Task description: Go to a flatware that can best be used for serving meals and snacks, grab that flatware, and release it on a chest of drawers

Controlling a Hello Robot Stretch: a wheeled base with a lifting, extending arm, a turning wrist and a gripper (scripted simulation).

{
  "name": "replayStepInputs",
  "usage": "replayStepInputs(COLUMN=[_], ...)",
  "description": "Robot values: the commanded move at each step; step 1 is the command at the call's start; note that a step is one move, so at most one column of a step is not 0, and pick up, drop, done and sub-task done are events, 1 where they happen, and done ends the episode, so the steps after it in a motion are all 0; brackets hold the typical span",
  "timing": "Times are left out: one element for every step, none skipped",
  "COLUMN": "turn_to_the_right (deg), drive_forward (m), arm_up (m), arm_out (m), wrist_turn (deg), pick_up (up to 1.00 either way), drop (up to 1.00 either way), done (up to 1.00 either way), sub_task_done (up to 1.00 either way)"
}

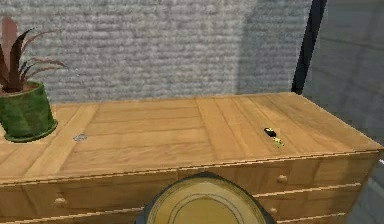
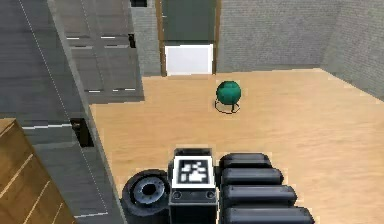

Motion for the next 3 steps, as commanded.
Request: replayStepInputs(turn_to_the_right=[-24.0, 0.0, 45.0], drive_forward=[0.0, 0.3, 0.0], arm_up=[0.0, 0.0, 0.0], arm_out=[0.0, 0.0, 0.0], wrist_turn=[0.0, 0.0, 0.0], pick_up=[0.0, 0.0, 0.0], drop=[0.0, 0.0, 0.0], done=[0.0, 0.0, 0.0], sub_task_done=[0.0, 0.0, 0.0])
